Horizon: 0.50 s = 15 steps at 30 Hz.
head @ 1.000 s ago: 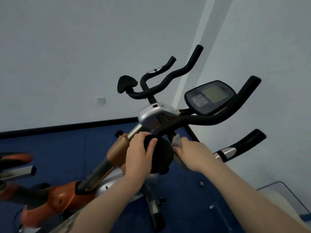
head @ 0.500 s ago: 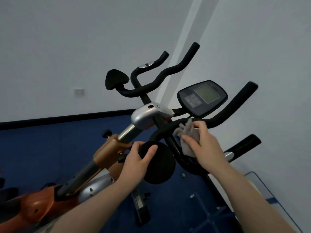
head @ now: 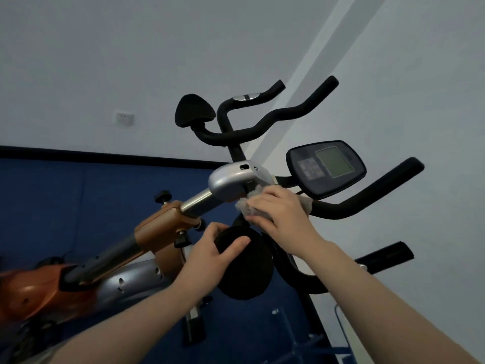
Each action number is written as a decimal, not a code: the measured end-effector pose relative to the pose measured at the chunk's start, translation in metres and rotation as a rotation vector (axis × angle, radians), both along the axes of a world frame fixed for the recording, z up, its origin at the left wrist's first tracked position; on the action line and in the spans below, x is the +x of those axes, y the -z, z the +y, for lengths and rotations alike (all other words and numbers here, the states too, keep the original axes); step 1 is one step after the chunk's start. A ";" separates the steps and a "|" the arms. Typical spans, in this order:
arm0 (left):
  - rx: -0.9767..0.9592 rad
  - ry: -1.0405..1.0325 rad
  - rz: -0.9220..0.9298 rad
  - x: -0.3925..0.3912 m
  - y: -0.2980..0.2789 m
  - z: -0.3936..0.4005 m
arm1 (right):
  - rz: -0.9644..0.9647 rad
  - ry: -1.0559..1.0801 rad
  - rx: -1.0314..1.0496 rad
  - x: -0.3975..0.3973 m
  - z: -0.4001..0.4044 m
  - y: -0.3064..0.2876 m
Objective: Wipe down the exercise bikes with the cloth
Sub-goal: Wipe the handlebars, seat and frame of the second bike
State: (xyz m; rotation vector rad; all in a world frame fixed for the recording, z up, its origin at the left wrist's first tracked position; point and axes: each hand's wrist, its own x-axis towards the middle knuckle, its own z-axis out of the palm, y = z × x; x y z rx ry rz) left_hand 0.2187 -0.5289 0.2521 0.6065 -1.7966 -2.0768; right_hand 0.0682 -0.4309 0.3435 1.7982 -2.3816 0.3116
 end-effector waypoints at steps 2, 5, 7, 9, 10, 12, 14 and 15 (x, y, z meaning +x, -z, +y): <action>-0.003 0.004 0.005 0.000 0.001 0.000 | -0.198 0.020 0.014 -0.007 0.002 -0.010; 0.016 0.007 0.000 0.001 0.003 0.000 | -0.313 0.152 -0.105 -0.012 0.000 -0.017; 0.008 -0.001 -0.007 0.001 0.003 0.000 | -0.225 0.110 -0.151 -0.003 -0.009 -0.011; -0.013 -0.010 -0.007 0.001 0.002 0.000 | -0.187 -0.052 -0.107 0.005 -0.017 -0.001; -0.020 -0.010 -0.008 0.001 0.002 0.000 | -0.191 -0.112 -0.071 0.004 -0.019 -0.001; -0.020 -0.007 -0.018 0.001 0.002 -0.001 | -0.270 -0.077 -0.050 -0.009 -0.024 -0.007; 0.004 0.005 -0.018 0.001 0.001 -0.001 | -0.334 0.007 -0.087 -0.015 -0.024 -0.010; 0.008 0.008 -0.013 0.002 0.001 0.000 | -0.321 -0.002 -0.080 -0.013 -0.026 -0.008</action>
